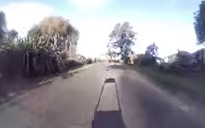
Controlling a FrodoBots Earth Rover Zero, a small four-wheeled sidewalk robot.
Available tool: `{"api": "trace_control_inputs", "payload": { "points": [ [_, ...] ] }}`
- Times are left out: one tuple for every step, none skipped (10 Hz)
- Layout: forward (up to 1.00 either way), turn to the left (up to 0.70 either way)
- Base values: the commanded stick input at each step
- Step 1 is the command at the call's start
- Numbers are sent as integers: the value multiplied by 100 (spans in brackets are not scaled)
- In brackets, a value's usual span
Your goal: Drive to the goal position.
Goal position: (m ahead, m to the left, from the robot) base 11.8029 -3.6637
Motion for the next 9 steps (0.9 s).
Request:
{"api": "trace_control_inputs", "payload": {
  "points": [
    [100,0],
    [100,0],
    [100,0],
    [100,-3],
    [100,-17],
    [100,-31],
    [100,-40],
    [100,-40],
    [100,-40]
  ]
}}
